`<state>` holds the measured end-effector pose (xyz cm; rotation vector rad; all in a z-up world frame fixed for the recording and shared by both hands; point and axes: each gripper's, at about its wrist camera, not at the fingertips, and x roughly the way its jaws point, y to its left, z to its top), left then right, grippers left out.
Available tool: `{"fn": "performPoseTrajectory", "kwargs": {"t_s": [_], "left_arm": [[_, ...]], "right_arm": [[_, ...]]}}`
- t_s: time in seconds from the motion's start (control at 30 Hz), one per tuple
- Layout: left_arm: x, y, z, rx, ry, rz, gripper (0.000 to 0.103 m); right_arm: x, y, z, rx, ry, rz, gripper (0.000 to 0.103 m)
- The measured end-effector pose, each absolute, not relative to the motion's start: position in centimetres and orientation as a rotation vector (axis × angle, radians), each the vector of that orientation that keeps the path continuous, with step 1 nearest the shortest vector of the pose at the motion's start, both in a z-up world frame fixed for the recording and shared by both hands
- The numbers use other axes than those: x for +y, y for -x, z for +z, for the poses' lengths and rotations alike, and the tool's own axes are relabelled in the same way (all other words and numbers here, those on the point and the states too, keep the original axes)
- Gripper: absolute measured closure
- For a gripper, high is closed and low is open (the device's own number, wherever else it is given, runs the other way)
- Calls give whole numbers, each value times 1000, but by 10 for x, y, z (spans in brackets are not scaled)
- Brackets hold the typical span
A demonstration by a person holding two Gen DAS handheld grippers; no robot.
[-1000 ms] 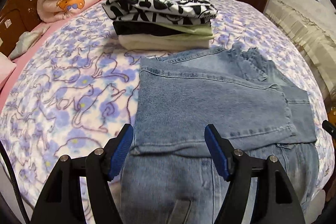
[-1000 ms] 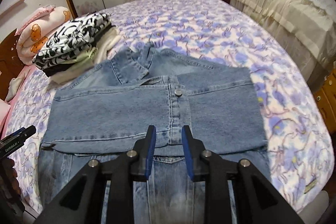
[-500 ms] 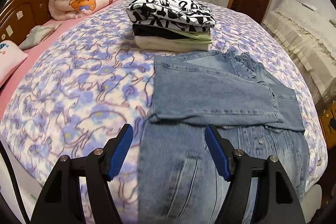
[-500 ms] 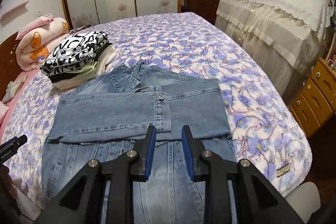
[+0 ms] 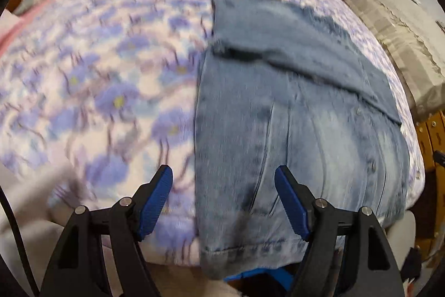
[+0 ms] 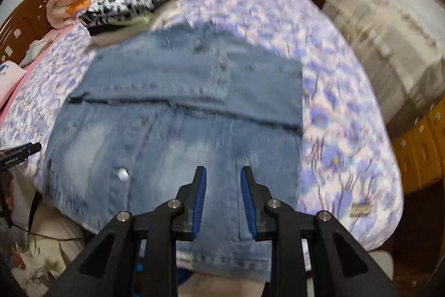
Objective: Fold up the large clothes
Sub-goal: 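Grasp the jacket hem with both tools and lift it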
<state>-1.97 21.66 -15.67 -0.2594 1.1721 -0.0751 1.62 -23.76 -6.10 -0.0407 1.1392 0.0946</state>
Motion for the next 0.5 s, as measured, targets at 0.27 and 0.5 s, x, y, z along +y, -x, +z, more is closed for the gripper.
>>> {"fn": "performPoseTrajectory", "kwargs": {"t_s": [0.27,0.5], "left_arm": [[223,39,-194,1225,372,-147,29],[215,44,-203,1248,339,-183,27]], "right_arm": [[-334,10,-148,1364,-239,19,77],[-371,39,-196,1397,-515,79,76]]}}
